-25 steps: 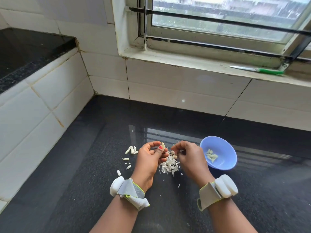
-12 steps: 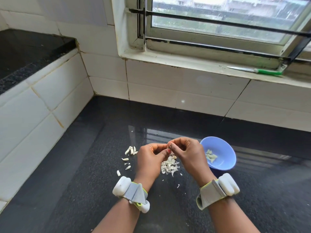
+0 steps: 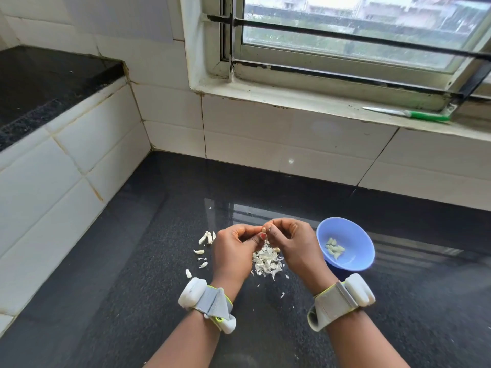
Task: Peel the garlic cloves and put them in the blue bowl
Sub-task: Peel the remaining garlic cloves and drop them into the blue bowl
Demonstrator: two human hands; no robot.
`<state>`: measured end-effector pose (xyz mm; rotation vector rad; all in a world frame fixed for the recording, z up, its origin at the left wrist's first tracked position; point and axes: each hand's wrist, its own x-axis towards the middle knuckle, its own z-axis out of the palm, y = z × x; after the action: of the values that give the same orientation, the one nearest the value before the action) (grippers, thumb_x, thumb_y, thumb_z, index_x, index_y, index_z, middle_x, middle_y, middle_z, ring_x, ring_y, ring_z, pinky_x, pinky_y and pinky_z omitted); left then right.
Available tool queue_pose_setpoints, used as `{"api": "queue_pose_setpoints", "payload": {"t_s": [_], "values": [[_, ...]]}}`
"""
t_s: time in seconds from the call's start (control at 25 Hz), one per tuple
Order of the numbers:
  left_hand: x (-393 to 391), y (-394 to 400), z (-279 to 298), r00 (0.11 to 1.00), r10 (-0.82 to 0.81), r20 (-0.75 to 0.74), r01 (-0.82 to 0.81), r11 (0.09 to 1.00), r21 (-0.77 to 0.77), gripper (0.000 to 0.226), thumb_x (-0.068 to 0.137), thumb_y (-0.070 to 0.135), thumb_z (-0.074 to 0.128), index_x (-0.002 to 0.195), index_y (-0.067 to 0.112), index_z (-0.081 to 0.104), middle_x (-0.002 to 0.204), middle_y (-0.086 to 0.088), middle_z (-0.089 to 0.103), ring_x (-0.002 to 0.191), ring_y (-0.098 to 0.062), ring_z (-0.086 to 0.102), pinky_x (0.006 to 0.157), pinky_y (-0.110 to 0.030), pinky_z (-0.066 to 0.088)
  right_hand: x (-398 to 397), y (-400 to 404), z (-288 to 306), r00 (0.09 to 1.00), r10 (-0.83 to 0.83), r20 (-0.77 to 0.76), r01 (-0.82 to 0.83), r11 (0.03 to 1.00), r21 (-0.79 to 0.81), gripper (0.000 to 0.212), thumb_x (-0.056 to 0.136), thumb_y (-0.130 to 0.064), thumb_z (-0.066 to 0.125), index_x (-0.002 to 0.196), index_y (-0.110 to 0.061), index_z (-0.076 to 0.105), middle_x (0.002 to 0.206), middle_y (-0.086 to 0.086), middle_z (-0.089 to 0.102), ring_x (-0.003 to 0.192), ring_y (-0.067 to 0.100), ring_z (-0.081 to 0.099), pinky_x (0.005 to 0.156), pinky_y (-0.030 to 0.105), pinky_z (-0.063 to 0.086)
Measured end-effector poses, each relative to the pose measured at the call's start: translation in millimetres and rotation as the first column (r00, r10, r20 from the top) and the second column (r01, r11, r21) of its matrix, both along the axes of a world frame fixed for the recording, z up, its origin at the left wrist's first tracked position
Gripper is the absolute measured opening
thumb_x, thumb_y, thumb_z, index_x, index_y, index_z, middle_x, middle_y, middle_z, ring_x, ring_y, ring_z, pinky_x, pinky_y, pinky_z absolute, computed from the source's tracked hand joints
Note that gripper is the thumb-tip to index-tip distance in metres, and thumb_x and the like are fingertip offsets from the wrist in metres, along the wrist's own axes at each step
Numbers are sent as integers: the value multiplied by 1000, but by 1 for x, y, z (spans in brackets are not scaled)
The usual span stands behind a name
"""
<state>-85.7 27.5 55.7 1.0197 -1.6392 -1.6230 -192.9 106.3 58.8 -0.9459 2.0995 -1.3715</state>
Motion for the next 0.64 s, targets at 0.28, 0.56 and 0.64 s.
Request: {"api": "queue_pose_setpoints", "payload": {"t_s": [0.28,0.56,0.64], "values": [[2,-3,-7,999,-15,45,17,999,-50,12,74,12,79,76,23,75,68,1,73,63,-15,69,68,-37,59,2,3,7,992,31,-124,-26,999,41,10,86,-17,72,79,-24,74,63,-11,69,58,-2,62,57,15,50],[0,-4,-10,996,-27,82,34,995,-90,9,73,12,80,77,19,76,64,5,71,57,-5,65,64,-30,57,-3,4,12,957,88,-276,-73,995,65,16,84,-13,73,73,-25,71,53,-15,60,50,2,51,47,14,40],[0,-3,-9,996,-23,84,32,994,-109,9,73,11,80,77,17,77,63,6,71,55,-3,63,62,-27,55,-2,3,11,950,87,-298,-71,995,64,18,84,-13,73,72,-26,69,58,-10,63,51,4,53,49,22,45]]}}
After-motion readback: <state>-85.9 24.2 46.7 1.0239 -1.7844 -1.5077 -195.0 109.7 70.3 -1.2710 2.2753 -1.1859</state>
